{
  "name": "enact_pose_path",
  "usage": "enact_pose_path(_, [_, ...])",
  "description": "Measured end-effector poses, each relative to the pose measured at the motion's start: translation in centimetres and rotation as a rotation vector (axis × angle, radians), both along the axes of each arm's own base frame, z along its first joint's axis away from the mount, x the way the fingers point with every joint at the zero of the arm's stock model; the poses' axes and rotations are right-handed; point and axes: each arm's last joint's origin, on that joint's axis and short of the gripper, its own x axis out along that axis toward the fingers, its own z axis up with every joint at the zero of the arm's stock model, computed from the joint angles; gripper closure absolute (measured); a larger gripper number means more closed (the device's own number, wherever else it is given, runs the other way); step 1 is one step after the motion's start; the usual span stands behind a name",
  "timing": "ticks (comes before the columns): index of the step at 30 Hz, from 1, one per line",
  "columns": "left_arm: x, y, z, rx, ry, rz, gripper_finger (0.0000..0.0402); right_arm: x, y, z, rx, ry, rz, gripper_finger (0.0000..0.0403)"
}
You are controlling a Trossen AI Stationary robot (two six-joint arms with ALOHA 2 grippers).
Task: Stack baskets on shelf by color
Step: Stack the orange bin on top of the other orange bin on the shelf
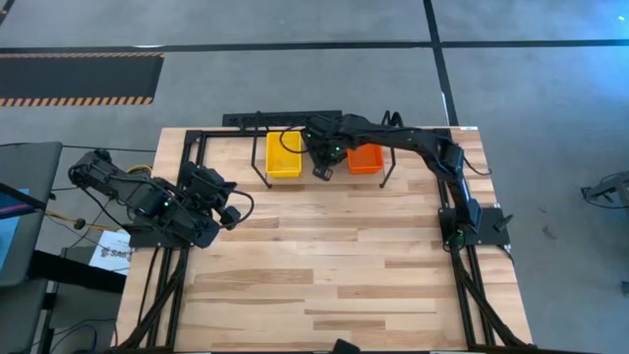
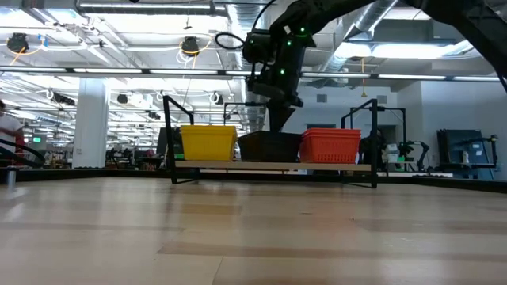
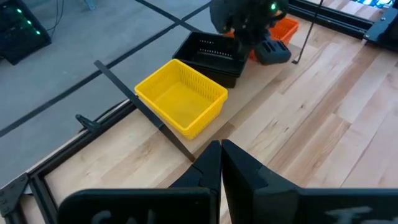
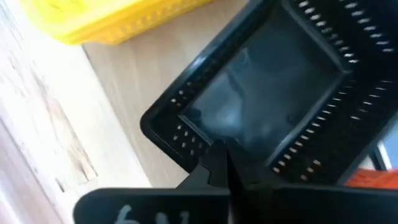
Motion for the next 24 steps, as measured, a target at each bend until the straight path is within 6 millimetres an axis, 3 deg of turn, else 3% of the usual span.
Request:
enact_pose_path(6, [0.0, 0.0, 0.0, 0.004, 0.004, -0.004, 0.0401, 0.0, 0.2, 0.2, 0.003, -0.010, -0.020, 0.0403])
enact_pose_path(24, [0.0, 0.0, 0.0, 0.009, 0.004, -0.004, 0.0401, 2.2, 4.5, 0.5, 0.007, -0.097, 0.013, 0.0403])
